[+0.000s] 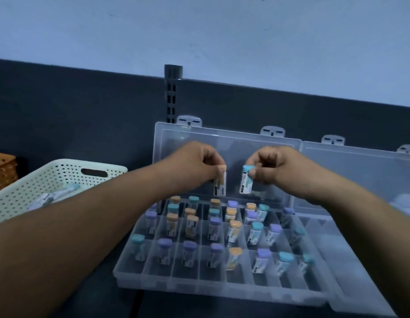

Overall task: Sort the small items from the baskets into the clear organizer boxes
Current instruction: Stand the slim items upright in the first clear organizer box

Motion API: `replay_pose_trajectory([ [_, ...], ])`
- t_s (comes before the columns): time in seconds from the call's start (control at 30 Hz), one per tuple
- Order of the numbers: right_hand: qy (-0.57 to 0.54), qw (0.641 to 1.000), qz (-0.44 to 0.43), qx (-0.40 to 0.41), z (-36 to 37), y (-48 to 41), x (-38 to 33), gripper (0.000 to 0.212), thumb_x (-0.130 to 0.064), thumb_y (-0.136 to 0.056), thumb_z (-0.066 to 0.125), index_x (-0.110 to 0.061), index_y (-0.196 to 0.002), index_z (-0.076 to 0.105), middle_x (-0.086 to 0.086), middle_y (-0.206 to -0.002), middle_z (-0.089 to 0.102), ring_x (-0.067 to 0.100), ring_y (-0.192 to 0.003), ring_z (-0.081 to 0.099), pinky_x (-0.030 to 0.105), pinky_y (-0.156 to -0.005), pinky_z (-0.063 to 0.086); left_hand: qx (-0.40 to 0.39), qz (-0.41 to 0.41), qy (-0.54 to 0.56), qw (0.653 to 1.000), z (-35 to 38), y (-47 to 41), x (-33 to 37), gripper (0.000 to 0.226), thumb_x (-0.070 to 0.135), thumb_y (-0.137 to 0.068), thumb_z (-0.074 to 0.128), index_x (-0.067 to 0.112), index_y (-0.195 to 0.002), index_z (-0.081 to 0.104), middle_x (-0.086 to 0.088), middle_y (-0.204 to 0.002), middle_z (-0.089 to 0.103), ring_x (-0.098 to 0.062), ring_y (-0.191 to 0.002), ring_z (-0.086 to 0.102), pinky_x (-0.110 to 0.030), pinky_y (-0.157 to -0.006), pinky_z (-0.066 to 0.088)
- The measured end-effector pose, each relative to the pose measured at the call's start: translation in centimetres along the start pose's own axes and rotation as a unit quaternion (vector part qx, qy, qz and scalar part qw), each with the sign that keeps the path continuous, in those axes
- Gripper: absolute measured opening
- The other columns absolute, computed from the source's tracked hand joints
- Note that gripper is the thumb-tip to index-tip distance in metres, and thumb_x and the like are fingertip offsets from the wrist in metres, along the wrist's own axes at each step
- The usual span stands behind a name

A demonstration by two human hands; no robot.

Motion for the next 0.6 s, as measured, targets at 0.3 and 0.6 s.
replay_pose_trajectory([
  [0.3,0.105,0.993,0.046,0.023,-3.6,3.7,6.2,0.006,-0.014,-0.085,0.07,-0.017,-0.08,0.068,0.002,-0.078,0.07,0.017,-0.074,0.064,0.035,-0.076,0.053,-0.024,0.038,-0.071,0.996,7.7,-2.7,2.5,0.005,0.017,-0.083,0.069,0.017,-0.077,0.068,0.004,-0.075,0.069,-0.011,-0.071,0.064,-0.028,-0.07,0.054],
  [0.6,0.111,0.991,0.072,-0.005,-4.3,5.1,10.2,0.008,-0.015,-0.085,0.07,-0.019,-0.079,0.068,-0.002,-0.078,0.069,0.013,-0.073,0.062,0.028,-0.069,0.051,-0.052,0.013,-0.152,0.987,11.6,-4.1,2.4,0.009,0.016,-0.084,0.069,0.022,-0.077,0.07,0.008,-0.08,0.069,-0.008,-0.078,0.065,-0.025,-0.069,0.051],
])
Point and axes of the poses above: each hand's wrist, its own y-axis away from the middle knuckle, its own z-axis out of the palm, x = y × z, the point moved 1 cm from there along -y, towards the middle knuckle
